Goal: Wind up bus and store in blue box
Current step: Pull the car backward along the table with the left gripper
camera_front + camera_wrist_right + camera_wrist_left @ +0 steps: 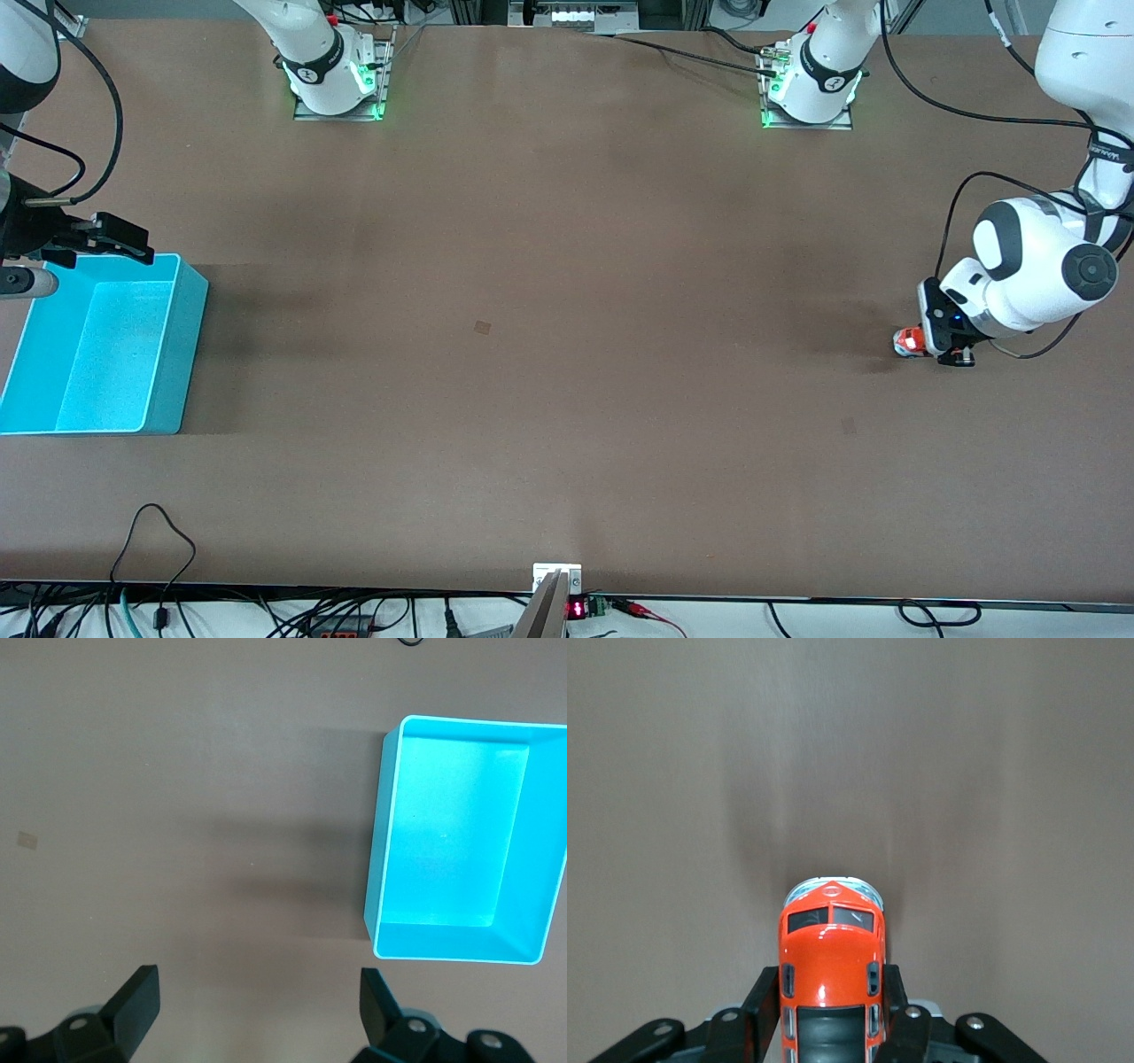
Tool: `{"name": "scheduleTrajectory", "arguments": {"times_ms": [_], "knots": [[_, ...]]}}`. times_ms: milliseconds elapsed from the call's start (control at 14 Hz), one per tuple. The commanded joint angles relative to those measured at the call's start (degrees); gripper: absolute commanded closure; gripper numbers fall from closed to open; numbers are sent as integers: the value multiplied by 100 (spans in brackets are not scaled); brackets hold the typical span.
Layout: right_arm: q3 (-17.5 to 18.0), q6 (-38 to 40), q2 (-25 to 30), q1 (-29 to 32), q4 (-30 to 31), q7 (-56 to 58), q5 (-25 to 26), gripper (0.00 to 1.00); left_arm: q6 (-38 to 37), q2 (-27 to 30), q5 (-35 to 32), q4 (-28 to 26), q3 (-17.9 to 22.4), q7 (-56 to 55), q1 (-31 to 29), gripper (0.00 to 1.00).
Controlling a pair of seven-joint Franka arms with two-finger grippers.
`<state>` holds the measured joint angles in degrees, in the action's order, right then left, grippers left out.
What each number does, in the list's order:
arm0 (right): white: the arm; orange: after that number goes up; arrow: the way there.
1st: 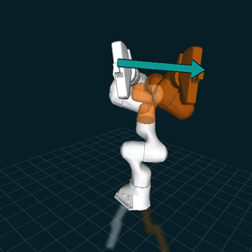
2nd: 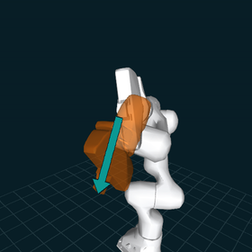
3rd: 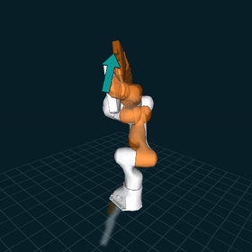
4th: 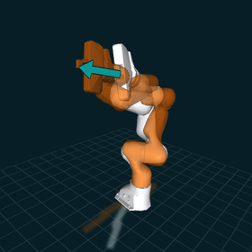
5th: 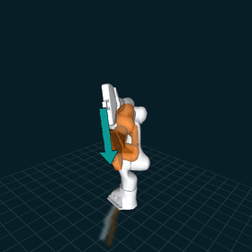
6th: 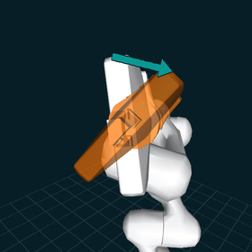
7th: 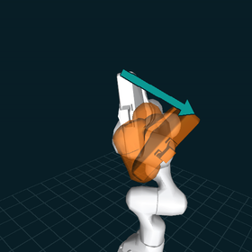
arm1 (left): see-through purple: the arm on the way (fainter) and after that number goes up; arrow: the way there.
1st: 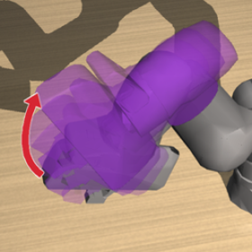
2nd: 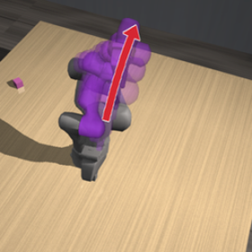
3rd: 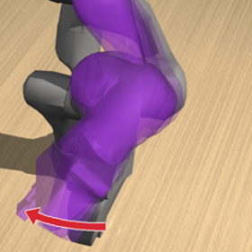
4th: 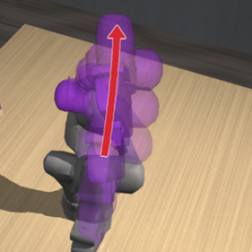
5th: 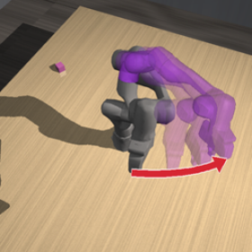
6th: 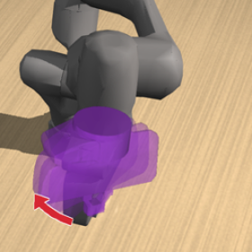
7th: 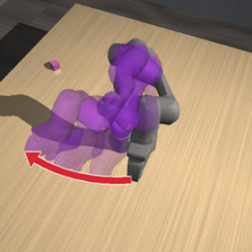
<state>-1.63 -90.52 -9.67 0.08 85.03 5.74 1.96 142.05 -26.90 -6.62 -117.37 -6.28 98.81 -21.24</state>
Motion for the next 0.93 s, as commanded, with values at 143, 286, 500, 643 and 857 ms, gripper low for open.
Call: {"name": "scheduleTrajectory", "arguments": {"times_ms": [143, 286, 500, 643, 857], "knots": [[5, -27, 9, 27, -4, -64, -29, 0, 15, -376, -120, 144, 4, 218, -275, 63], [5, -27, 9, 27, 5, -64, -29, 0, 15, -430, -129, 214, 4, 235, -310, 63], [14, -27, 9, 27, 5, -64, -29, 0, -2, -412, -120, 223, -5, 236, -310, 22], [5, -27, 9, 27, 5, -64, -29, 0, -81, -351, -129, 258, -66, 210, -293, 0], [5, -18, 9, 27, 5, -55, -29, 0, -360, -97, -103, 276, -110, 131, -258, 0]]}}
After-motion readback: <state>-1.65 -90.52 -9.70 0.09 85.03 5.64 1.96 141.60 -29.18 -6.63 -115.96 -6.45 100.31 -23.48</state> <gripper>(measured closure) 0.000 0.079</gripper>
